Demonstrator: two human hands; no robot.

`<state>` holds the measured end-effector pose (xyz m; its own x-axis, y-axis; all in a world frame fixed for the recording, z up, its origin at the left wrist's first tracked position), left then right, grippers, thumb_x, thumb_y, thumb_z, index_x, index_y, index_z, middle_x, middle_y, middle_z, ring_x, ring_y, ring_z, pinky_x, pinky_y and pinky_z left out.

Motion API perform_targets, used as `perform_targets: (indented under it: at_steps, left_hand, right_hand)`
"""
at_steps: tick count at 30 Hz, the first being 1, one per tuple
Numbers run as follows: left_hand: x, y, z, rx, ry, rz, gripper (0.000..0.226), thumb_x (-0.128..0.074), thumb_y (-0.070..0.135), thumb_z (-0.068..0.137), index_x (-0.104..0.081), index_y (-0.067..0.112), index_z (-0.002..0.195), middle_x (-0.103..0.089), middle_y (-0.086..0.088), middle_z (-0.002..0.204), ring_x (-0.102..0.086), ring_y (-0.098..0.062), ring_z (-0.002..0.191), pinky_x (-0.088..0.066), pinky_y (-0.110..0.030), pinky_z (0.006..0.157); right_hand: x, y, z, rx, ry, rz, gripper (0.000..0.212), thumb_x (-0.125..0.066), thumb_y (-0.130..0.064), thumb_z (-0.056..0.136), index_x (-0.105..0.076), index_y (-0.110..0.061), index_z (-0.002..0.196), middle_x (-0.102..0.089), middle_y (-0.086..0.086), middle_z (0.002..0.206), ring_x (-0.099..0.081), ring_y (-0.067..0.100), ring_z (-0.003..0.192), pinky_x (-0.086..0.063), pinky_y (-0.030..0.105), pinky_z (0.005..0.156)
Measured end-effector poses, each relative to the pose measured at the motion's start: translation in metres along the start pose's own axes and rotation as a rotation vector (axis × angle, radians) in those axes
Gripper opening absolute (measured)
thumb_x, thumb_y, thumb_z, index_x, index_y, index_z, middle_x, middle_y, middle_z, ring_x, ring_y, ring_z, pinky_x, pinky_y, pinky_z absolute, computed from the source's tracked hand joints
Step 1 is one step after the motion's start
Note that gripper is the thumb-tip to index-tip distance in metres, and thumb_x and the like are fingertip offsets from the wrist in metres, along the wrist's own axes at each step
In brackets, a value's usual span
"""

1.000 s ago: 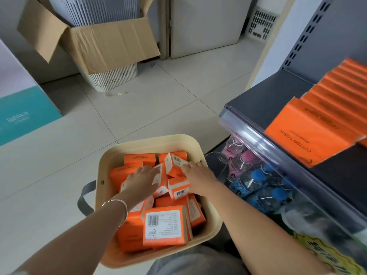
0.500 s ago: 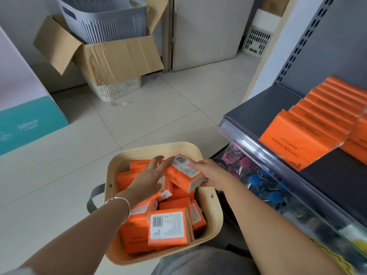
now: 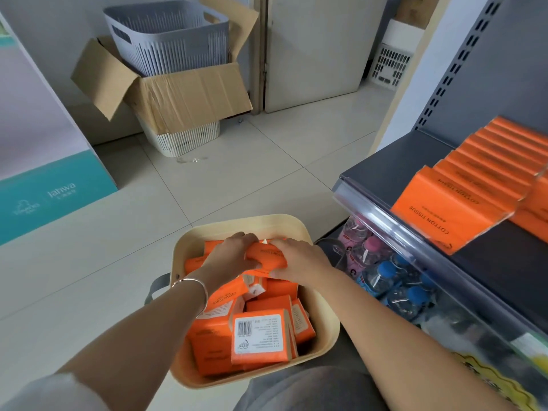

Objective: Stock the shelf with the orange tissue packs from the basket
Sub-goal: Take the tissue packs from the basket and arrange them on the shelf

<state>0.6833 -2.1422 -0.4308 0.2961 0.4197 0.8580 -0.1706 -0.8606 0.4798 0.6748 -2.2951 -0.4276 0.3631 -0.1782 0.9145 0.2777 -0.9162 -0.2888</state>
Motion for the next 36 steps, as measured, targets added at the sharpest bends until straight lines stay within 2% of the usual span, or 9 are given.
perform_targets:
  at_steps: [4,8,11,15,18,22,28,32,36]
  left_hand:
    - [-0.008,-0.014,0.002,0.054,0.015,-0.182,0.049,-0.07,0.013,0.082,-0.05,0.018,0.126,-0.061,-0.002,0.111,-0.058,-0.017,0.094,-0.047,-0.026,0.082]
    - [-0.04,-0.045,-0.003,0.164,-0.107,0.04,0.047,-0.061,0.021,0.088,-0.046,0.025,0.132,-0.056,-0.003,0.129,-0.055,-0.02,0.115,-0.05,-0.036,0.092]
    - [-0.066,-0.054,-0.01,0.261,-0.227,0.18,0.062,-0.06,0.035,0.086,-0.032,0.03,0.141,-0.046,0.0,0.139,-0.045,-0.023,0.127,-0.045,-0.043,0.099]
    - [-0.092,-0.055,-0.011,0.371,-0.185,0.152,0.08,-0.059,0.048,0.086,-0.013,0.027,0.149,-0.027,0.005,0.151,-0.03,-0.027,0.138,-0.034,-0.056,0.105]
    - [-0.097,-0.056,-0.006,0.461,-0.177,0.129,0.079,-0.058,0.038,0.088,-0.007,0.033,0.148,-0.022,0.008,0.152,-0.024,-0.03,0.138,-0.029,-0.066,0.102]
    - [-0.093,-0.061,-0.001,0.479,-0.162,0.138,0.079,-0.061,0.026,0.084,-0.013,0.032,0.147,-0.035,0.003,0.145,-0.036,-0.03,0.131,-0.039,-0.056,0.099]
    - [-0.065,-0.071,-0.013,0.453,0.037,0.029,0.035,-0.053,0.019,0.089,-0.038,0.015,0.121,-0.059,-0.008,0.113,-0.062,-0.029,0.099,-0.053,-0.04,0.073]
    - [-0.036,-0.062,-0.033,0.471,0.174,-0.048,0.037,-0.05,0.044,0.091,-0.044,0.017,0.114,-0.066,-0.006,0.103,-0.064,-0.029,0.095,-0.048,-0.037,0.078]
    - [0.007,-0.026,-0.039,0.341,0.284,-0.035,0.044,-0.049,0.058,0.086,-0.048,0.026,0.116,-0.066,0.0,0.106,-0.06,-0.026,0.102,-0.044,-0.044,0.091]
  right_hand:
    - [-0.002,0.001,0.004,-0.021,0.196,-0.16,0.049,-0.059,-0.039,0.088,-0.041,-0.024,0.131,-0.058,0.002,0.122,-0.058,0.027,0.109,-0.047,0.036,0.076]
    - [-0.007,0.02,0.004,-0.139,0.194,-0.123,0.048,-0.059,-0.039,0.088,-0.041,-0.02,0.127,-0.058,0.004,0.116,-0.059,0.028,0.105,-0.041,0.034,0.068]
    - [-0.014,0.03,0.005,-0.176,0.186,-0.094,0.049,-0.059,-0.041,0.088,-0.04,-0.02,0.128,-0.058,0.004,0.116,-0.059,0.028,0.105,-0.044,0.035,0.07]
    - [-0.016,0.033,0.008,-0.152,0.208,-0.075,0.049,-0.059,-0.043,0.088,-0.041,-0.021,0.127,-0.058,0.004,0.116,-0.06,0.027,0.104,-0.047,0.037,0.071]
    - [-0.018,0.033,0.008,-0.144,0.205,-0.051,0.05,-0.059,-0.043,0.088,-0.04,-0.021,0.128,-0.057,0.003,0.118,-0.059,0.027,0.105,-0.049,0.039,0.074]
    - [-0.019,0.034,0.007,-0.142,0.204,-0.036,0.048,-0.058,-0.042,0.088,-0.04,-0.021,0.127,-0.058,0.003,0.118,-0.06,0.026,0.104,-0.049,0.038,0.072]
    - [-0.009,0.032,-0.005,-0.198,0.217,0.013,0.044,-0.059,-0.043,0.087,-0.043,-0.021,0.122,-0.06,0.003,0.114,-0.062,0.026,0.101,-0.05,0.035,0.072]
    - [0.011,0.024,-0.021,-0.218,0.257,0.075,0.043,-0.059,-0.043,0.088,-0.045,-0.019,0.12,-0.06,0.003,0.116,-0.061,0.026,0.103,-0.052,0.038,0.076]
    - [0.036,0.016,-0.046,-0.264,0.307,0.095,0.045,-0.06,-0.04,0.087,-0.045,-0.018,0.124,-0.059,0.004,0.118,-0.059,0.028,0.108,-0.05,0.039,0.08]
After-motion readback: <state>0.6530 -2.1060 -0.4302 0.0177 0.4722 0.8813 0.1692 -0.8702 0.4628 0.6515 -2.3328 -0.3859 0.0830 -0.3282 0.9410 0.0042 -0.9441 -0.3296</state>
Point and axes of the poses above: each hand's wrist, its own z-axis towards the middle knuckle, its own x-axis out of the back of the hand, y = z × x, the point moved 4 cm from there along z, towards the middle knuckle
